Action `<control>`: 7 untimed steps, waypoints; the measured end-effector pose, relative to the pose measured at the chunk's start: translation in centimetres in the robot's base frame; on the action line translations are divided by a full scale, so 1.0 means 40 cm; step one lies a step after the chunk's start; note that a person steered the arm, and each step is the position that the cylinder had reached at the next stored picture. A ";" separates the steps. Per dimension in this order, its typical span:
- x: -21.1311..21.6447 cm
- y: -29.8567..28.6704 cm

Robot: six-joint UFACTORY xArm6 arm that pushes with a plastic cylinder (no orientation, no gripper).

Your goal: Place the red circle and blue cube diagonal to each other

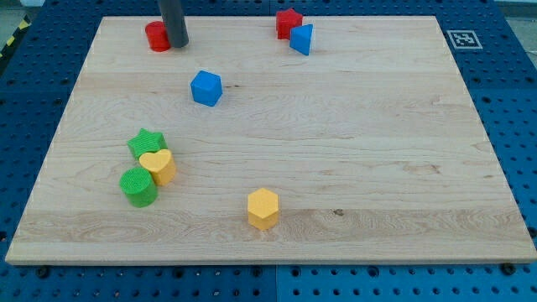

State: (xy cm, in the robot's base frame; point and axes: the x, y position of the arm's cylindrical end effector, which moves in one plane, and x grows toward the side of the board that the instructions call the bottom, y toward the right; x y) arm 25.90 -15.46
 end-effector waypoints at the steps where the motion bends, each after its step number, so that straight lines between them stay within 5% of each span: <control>1: 0.000 0.000; 7: -0.050 -0.115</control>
State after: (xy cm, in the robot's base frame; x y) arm 23.90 -20.05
